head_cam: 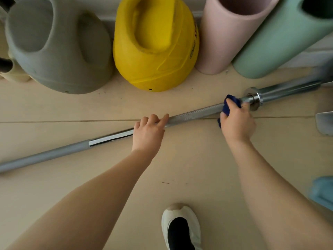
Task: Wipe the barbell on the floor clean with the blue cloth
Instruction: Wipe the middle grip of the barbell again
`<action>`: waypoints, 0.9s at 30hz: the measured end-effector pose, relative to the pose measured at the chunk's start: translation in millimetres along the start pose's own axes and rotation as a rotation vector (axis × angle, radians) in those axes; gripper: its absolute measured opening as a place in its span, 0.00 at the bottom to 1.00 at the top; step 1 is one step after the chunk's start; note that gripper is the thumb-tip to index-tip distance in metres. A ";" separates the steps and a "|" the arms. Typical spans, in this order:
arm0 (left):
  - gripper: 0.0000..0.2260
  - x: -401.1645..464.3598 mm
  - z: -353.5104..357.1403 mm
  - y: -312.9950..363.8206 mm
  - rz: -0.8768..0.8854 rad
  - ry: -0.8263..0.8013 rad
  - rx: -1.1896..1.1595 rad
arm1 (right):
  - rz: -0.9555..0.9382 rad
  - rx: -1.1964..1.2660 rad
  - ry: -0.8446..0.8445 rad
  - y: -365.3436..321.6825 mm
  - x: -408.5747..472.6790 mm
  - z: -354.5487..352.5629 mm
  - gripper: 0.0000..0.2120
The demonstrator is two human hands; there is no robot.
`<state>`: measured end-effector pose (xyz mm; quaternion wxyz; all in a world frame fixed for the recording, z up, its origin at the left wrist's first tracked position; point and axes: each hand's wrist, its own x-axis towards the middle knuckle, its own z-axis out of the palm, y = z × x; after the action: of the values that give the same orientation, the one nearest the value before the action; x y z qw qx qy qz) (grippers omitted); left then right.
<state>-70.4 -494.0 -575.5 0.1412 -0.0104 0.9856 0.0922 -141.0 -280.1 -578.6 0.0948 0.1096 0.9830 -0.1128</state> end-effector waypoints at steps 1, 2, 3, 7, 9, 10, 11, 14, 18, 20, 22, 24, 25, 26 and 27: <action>0.24 -0.8 -0.7 0.6 0.013 -0.004 0.004 | -0.014 -0.022 -0.019 1.8 -0.7 -0.4 0.22; 0.26 -1.4 3.0 -0.5 0.029 0.001 0.027 | -0.086 -0.065 -0.059 2.4 -5.0 0.2 0.24; 0.28 -1.7 4.7 -1.7 0.052 0.016 0.065 | -0.183 -0.114 -0.105 3.1 -10.8 2.2 0.26; 0.31 2.1 5.0 -7.1 0.137 0.044 0.226 | -0.270 -0.154 -0.091 21.1 1.0 -0.2 0.27; 0.30 5.4 3.3 -8.2 0.158 0.069 0.247 | -0.117 -0.084 -0.041 25.9 12.2 -1.8 0.26; 0.30 7.8 2.1 -8.5 0.170 0.075 0.251 | -0.039 -0.032 -0.024 22.6 11.9 -0.9 0.25; 0.30 10.9 0.5 -8.4 0.181 0.073 0.259 | 0.004 0.009 -0.014 14.4 8.6 0.6 0.25; 0.29 18.6 -3.9 -10.3 0.247 0.093 0.300 | -0.210 -0.060 -0.054 -8.9 -6.6 11.3 0.26; 0.27 24.1 -7.0 -20.2 0.300 0.115 0.330 | -0.286 -0.075 -0.040 6.4 16.2 1.5 0.23; 0.27 27.8 -8.1 -22.4 0.289 0.104 0.321 | -0.010 0.011 0.002 22.5 38.8 -8.5 0.22; 0.28 30.2 -7.3 -25.3 0.252 0.090 0.283 | 0.108 0.012 -0.015 22.1 41.7 -14.5 0.23; 0.27 32.1 -6.6 -29.5 0.224 0.082 0.238 | -0.019 -0.031 -0.084 2.3 27.8 -12.5 0.23; 0.26 32.2 -6.3 -31.0 0.215 0.079 0.217 | -0.130 -0.059 -0.123 -8.8 17.9 -8.7 0.24; 0.26 32.2 -6.2 -32.0 0.209 0.079 0.201 | -0.239 -0.087 -0.149 -16.9 9.0 -4.7 0.25; 0.25 33.0 -5.7 -32.4 0.197 0.079 0.188 | -0.322 -0.101 -0.159 -21.2 3.7 -0.8 0.25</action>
<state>-102.2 -526.7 -585.2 0.0928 0.0961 0.9910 0.0122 -149.7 -299.3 -574.3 0.1583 -0.0635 0.9816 -0.0855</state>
